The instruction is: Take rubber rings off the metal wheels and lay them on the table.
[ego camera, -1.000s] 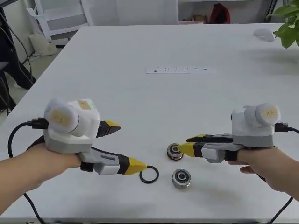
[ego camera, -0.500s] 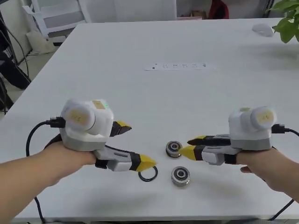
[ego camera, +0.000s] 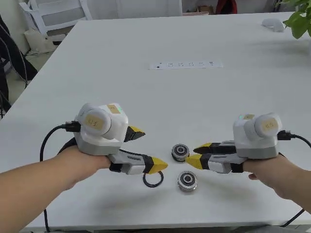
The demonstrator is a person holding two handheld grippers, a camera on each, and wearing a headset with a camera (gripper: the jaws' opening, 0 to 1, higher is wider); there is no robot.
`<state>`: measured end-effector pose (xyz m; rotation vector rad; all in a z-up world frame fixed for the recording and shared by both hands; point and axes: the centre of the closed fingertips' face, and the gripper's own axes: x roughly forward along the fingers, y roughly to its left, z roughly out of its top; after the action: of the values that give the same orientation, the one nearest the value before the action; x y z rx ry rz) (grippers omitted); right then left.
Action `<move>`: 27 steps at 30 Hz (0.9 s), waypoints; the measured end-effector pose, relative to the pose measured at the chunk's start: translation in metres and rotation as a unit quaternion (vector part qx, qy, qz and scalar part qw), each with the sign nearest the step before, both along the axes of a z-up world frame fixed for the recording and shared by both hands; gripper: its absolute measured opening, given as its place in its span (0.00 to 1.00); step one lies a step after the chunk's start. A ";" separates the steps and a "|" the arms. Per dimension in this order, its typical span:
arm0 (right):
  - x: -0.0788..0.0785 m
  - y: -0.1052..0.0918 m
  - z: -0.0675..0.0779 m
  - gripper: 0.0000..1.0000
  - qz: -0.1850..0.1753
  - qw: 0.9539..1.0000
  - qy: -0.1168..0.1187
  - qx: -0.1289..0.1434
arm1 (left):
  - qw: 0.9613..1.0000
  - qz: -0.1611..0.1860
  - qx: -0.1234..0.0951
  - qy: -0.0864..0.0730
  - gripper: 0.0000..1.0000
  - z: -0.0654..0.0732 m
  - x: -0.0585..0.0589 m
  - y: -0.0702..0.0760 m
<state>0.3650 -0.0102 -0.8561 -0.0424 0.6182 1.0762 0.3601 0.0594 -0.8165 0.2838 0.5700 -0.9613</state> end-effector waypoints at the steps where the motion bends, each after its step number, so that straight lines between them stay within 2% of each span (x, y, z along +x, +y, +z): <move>1: 0.000 0.000 -0.001 0.22 0.001 1.000 0.000 0.000 | 1.000 -0.001 0.000 0.000 0.62 -0.002 0.001 -0.001; 21: 0.003 0.002 -0.008 0.15 0.008 1.000 -0.007 -0.001 | 0.999 -0.030 0.013 0.003 0.50 -0.018 0.006 -0.029; 27: 0.003 0.003 -0.008 0.13 0.012 1.000 -0.011 0.000 | 0.999 -0.029 0.010 0.010 0.47 -0.021 0.008 -0.033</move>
<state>0.3676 -0.0073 -0.8639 -0.0626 0.5995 1.0981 0.3677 0.0261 -0.8377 0.3112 0.5926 -1.0162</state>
